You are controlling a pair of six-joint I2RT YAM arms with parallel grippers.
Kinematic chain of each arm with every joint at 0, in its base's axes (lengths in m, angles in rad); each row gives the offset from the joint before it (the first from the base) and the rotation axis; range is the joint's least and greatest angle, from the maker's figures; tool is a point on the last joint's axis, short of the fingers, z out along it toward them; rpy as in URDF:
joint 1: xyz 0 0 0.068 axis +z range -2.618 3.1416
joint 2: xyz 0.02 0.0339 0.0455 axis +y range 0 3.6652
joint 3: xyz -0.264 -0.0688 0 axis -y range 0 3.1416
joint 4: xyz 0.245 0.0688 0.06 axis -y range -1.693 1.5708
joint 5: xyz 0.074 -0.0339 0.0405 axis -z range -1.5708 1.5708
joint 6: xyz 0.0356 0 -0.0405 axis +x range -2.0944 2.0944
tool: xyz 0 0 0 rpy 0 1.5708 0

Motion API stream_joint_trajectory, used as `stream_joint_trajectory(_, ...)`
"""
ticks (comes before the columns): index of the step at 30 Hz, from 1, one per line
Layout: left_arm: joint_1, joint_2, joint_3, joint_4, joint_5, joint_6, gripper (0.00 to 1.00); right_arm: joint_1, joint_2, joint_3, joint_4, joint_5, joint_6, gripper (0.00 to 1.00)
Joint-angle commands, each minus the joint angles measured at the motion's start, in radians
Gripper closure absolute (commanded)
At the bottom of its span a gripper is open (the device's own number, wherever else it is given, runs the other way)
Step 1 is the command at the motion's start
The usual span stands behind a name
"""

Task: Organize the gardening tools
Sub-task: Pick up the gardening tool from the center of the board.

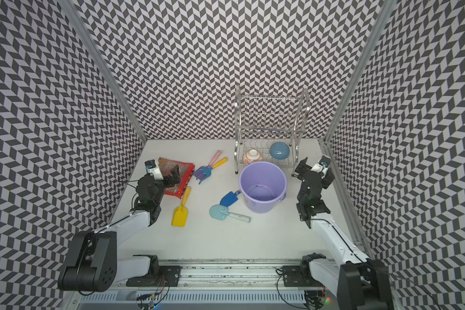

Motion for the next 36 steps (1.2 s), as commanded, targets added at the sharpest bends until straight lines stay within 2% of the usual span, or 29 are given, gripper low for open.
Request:
stream_joint_trajectory(1, -0.007, -0.034, 0.015, -0.032, -0.033, -0.026, 0.00, 0.066, -0.040, 0.078, -0.087, -0.044, -0.046, 0.00)
stream_joint_trajectory(5, -0.009, -0.041, 0.006, -0.044, -0.057, -0.033, 0.00, 0.169, -0.050, 0.157, -0.175, -0.065, -0.073, 0.00)
stream_joint_trajectory(10, -0.009, -0.065, -0.018, -0.032, -0.069, -0.052, 0.00, 0.326, -0.058, 0.228, -0.250, -0.107, -0.101, 0.06)
stream_joint_trajectory(16, -0.009, -0.076, -0.012, -0.044, -0.085, -0.061, 0.00, 0.558, -0.037, 0.337, -0.373, -0.115, -0.173, 0.15)
stream_joint_trajectory(20, -0.009, -0.094, -0.008, -0.058, -0.086, -0.075, 0.00, 0.738, -0.014, 0.375, -0.412, -0.103, -0.244, 0.17)
stream_joint_trajectory(29, -0.007, -0.116, -0.009, -0.078, -0.101, -0.113, 0.00, 1.065, 0.148, 0.441, -0.633, -0.042, -0.234, 0.17)
stream_joint_trajectory(32, -0.007, -0.116, -0.005, -0.077, -0.100, -0.113, 0.00, 1.117, 0.224, 0.455, -0.687, -0.039, -0.196, 0.17)
stream_joint_trajectory(36, -0.007, -0.120, -0.006, -0.080, -0.108, -0.114, 0.00, 1.120, 0.304, 0.463, -0.754, -0.098, -0.140, 0.18)
